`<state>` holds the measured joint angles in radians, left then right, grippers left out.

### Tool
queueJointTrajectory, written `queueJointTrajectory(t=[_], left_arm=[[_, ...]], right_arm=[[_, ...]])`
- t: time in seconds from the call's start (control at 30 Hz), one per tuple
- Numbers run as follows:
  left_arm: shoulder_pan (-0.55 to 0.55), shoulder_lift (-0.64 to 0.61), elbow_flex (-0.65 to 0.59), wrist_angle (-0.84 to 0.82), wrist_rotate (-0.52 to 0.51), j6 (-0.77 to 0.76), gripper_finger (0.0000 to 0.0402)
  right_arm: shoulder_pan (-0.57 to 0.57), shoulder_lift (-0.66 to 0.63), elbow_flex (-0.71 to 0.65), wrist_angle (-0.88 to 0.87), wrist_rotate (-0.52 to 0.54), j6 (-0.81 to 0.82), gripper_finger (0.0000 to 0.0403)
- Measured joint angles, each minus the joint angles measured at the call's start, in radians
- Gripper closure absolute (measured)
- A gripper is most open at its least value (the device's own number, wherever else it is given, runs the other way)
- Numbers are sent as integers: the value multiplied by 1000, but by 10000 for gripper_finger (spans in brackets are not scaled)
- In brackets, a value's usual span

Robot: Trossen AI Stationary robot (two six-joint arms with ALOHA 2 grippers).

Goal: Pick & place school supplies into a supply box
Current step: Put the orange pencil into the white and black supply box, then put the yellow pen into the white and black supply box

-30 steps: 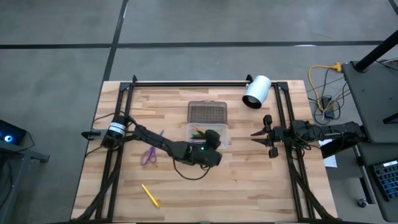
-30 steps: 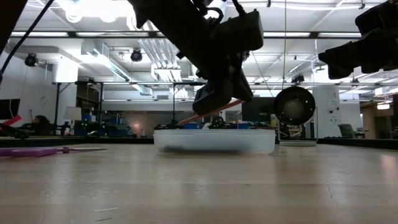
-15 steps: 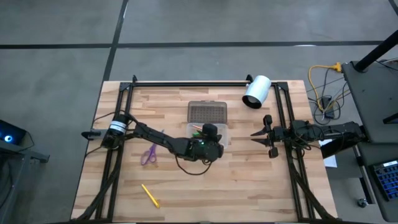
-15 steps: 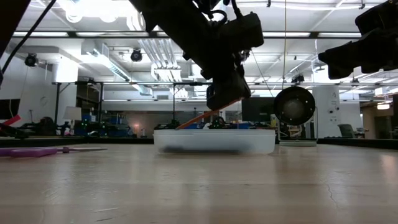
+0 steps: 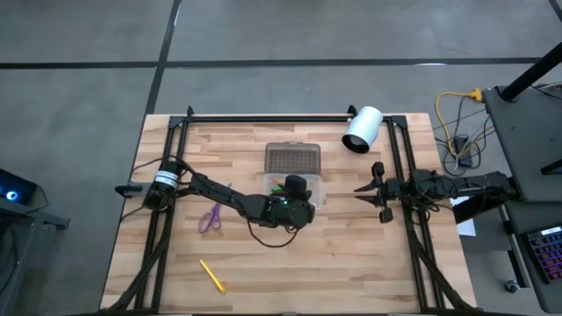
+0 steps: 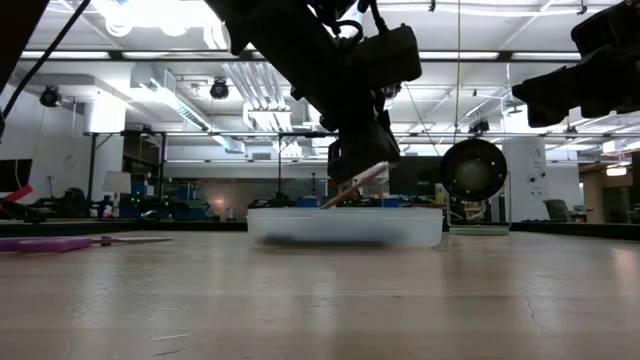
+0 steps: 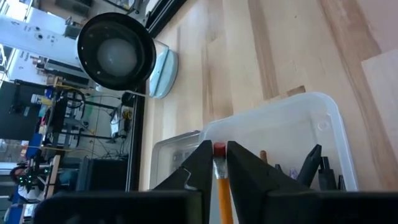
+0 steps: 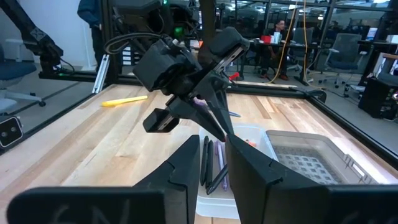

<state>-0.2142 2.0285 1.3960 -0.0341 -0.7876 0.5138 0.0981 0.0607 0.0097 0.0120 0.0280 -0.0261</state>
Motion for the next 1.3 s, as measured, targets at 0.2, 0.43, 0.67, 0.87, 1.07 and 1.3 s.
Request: queueJointTrajectory(t=[0.2, 0.43, 0.67, 0.87, 1.07, 1.3], left_arm=[[0, 0, 0, 0, 0, 0, 366], [-3, 0, 0, -4, 0, 0, 365], [-18, 0, -3, -14, 0, 0, 365], [-48, -1, -3, -33, -1, 0, 365], [-73, -20, -3, -95, 2, -68, 365], [-100, -86, -3, -328, 18, -215, 365]], right_arm=[[0, 0, 0, 0, 0, 0, 335], [0, 0, 0, 0, 0, 0, 335], [0, 0, 0, 0, 0, 0, 335], [0, 0, 0, 0, 0, 0, 335], [0, 0, 0, 0, 0, 0, 335], [0, 0, 0, 0, 0, 0, 335]])
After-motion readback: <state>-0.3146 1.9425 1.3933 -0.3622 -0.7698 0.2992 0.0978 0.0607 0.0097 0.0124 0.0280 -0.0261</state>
